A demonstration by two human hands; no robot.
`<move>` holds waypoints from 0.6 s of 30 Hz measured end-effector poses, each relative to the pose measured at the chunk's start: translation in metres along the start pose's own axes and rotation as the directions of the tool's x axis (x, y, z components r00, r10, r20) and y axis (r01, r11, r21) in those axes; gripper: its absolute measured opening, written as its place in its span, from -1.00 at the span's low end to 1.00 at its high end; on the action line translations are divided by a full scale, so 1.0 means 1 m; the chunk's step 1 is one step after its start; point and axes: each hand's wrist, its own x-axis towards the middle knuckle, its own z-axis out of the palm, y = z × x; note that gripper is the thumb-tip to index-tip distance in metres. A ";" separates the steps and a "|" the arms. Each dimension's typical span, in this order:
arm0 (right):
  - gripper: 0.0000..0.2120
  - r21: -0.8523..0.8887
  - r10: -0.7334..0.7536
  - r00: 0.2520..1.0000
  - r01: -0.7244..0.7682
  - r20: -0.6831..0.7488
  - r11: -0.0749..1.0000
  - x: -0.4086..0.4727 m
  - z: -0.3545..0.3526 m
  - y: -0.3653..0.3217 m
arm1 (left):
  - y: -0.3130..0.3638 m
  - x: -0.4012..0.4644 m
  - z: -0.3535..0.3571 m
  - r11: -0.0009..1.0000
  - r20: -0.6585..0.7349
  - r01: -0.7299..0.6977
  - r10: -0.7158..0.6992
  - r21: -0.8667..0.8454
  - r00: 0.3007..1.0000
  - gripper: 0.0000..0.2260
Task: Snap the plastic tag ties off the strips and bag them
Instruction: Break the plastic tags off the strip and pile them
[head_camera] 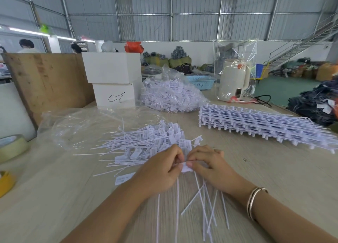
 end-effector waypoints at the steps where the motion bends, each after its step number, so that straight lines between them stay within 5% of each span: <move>1: -0.86 0.052 0.022 1.000 -0.023 0.006 0.998 0.000 -0.003 0.001 | -0.001 0.000 -0.002 1.000 -0.011 0.022 -0.021 0.023 1.000 -0.94; 8: -0.78 0.083 0.073 0.997 -0.073 0.000 0.994 -0.001 -0.001 0.001 | -0.004 0.001 -0.001 0.971 -0.032 0.099 -0.094 0.216 0.995 -0.77; 11: -0.76 0.131 0.072 0.997 -0.076 0.030 0.988 -0.002 -0.004 0.000 | -0.008 0.002 -0.002 0.990 -0.026 0.102 -0.100 0.094 0.995 -0.64; 18: -0.80 0.052 -0.064 0.993 0.059 0.104 0.997 -0.005 -0.005 -0.004 | -0.009 0.004 0.006 0.994 0.010 0.093 -0.092 -0.056 0.996 -0.70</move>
